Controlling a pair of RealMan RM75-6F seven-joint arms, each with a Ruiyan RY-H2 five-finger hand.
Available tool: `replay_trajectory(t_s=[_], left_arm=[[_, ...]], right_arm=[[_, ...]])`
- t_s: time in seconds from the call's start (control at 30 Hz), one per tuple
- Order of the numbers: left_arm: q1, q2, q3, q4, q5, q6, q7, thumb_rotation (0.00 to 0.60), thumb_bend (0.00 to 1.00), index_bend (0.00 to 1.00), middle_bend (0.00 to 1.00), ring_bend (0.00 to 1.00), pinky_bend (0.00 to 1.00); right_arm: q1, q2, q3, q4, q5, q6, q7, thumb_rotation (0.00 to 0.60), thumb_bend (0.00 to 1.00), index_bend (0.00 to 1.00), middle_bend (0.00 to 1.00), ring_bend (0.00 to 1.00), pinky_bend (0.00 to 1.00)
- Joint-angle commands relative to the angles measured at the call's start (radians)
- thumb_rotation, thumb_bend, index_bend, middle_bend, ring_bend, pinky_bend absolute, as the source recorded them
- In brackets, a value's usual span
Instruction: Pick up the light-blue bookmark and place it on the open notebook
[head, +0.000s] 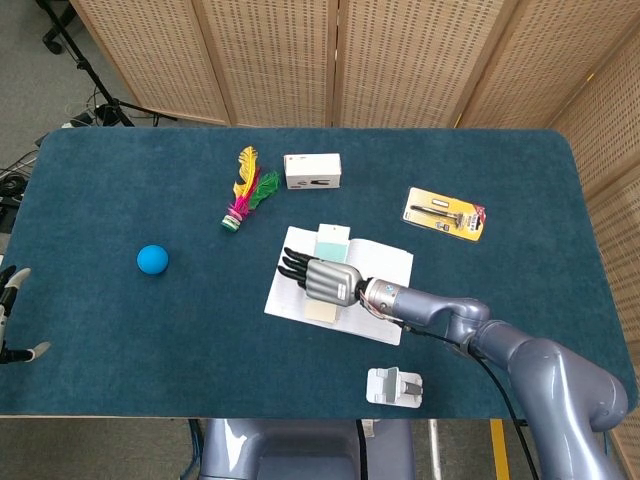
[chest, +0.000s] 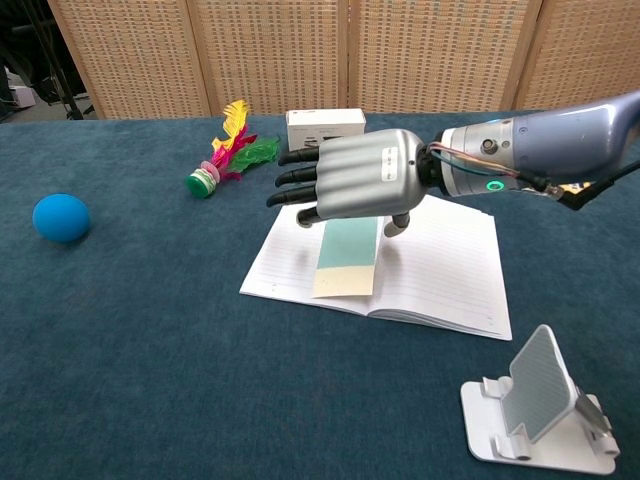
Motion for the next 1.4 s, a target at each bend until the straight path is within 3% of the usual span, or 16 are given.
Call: replay_trajectory(t_s=[0.03, 0.3, 0.37, 0.4, 0.5, 0.57, 0.63, 0.67, 0.9, 1.17, 1.4], left_arm=[[0.0, 0.0, 0.001, 0.001, 0.0, 0.0, -0.001, 0.6, 0.0, 0.0, 0.0, 0.0, 0.0], [-0.001, 0.002, 0.002, 0.001, -0.001, -0.003, -0.006, 0.6, 0.0, 0.0, 0.0, 0.0, 0.0], [-0.002, 0.002, 0.003, 0.002, -0.001, -0.004, -0.005, 0.6, 0.0, 0.0, 0.0, 0.0, 0.0], [-0.002, 0.002, 0.003, 0.002, 0.0, -0.005, -0.005, 0.6, 0.0, 0.0, 0.0, 0.0, 0.0], [-0.002, 0.002, 0.005, 0.003, 0.003, -0.005, -0.008, 0.6, 0.0, 0.0, 0.0, 0.0, 0.0], [-0.002, 0.002, 0.005, 0.002, 0.005, -0.004, -0.008, 0.6, 0.0, 0.0, 0.0, 0.0, 0.0], [-0.002, 0.003, 0.006, 0.001, 0.006, -0.003, -0.008, 0.6, 0.0, 0.0, 0.0, 0.0, 0.0], [-0.002, 0.003, 0.006, 0.001, 0.007, -0.003, -0.008, 0.6, 0.0, 0.0, 0.0, 0.0, 0.0], [-0.002, 0.003, 0.008, -0.001, 0.01, -0.001, -0.008, 0.6, 0.0, 0.0, 0.0, 0.0, 0.0], [-0.004, 0.006, 0.006, 0.0, 0.006, -0.006, -0.016, 0.6, 0.0, 0.0, 0.0, 0.0, 0.0], [-0.009, 0.011, 0.004, 0.008, -0.001, -0.02, -0.031, 0.6, 0.0, 0.0, 0.0, 0.0, 0.0]], right_arm=[[-0.001, 0.0, 0.004, -0.003, 0.003, 0.005, -0.007, 0.6, 0.0, 0.07, 0.01, 0.0, 0.01], [-0.01, 0.023, 0.029, -0.046, 0.037, 0.006, -0.031, 0.6, 0.0, 0.06, 0.0, 0.0, 0.01], [-0.016, 0.035, 0.04, -0.069, 0.055, 0.008, -0.02, 0.6, 0.06, 0.08, 0.0, 0.0, 0.01], [-0.018, 0.038, 0.043, -0.074, 0.06, 0.009, -0.015, 0.6, 0.12, 0.09, 0.0, 0.0, 0.01], [-0.055, 0.08, 0.109, -0.198, 0.198, -0.004, 0.18, 0.6, 0.49, 0.12, 0.0, 0.0, 0.03], [-0.063, 0.101, 0.137, -0.257, 0.262, -0.034, 0.255, 0.6, 0.81, 0.15, 0.01, 0.0, 0.04], [-0.068, 0.111, 0.155, -0.289, 0.305, -0.058, 0.289, 0.6, 0.97, 0.18, 0.03, 0.0, 0.05], [-0.07, 0.115, 0.167, -0.305, 0.334, -0.077, 0.304, 0.6, 1.0, 0.2, 0.05, 0.0, 0.06], [-0.065, 0.102, 0.204, -0.326, 0.444, -0.164, 0.293, 0.6, 1.0, 0.25, 0.11, 0.01, 0.11], [-0.042, 0.017, 0.239, -0.255, 0.586, -0.262, 0.196, 0.6, 1.0, 0.26, 0.13, 0.03, 0.12], [-0.04, -0.026, 0.245, -0.188, 0.665, -0.299, 0.14, 0.6, 1.0, 0.22, 0.06, 0.03, 0.12]])
